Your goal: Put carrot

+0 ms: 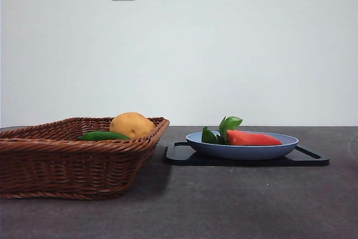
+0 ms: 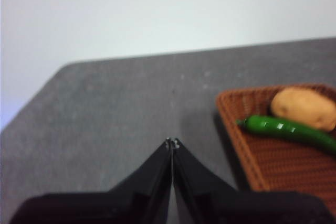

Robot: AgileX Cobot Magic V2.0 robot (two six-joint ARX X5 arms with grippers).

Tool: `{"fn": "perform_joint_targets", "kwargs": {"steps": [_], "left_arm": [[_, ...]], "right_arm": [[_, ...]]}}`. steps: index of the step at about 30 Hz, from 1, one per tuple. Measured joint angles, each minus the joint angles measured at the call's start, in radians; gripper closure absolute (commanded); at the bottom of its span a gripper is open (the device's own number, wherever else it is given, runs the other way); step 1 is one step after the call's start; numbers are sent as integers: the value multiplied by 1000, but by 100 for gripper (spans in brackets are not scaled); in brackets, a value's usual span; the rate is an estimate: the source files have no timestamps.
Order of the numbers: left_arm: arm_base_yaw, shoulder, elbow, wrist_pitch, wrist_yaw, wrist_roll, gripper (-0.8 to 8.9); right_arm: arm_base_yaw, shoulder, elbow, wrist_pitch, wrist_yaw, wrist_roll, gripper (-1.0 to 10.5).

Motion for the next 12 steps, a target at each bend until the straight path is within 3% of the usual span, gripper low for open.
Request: {"fn": "perform_joint_targets", "kwargs": {"steps": [12], "left_arm": [[21, 0, -139, 43, 6, -40, 805]], "right_arm": [[0, 0, 0, 0, 0, 0, 943]]}}
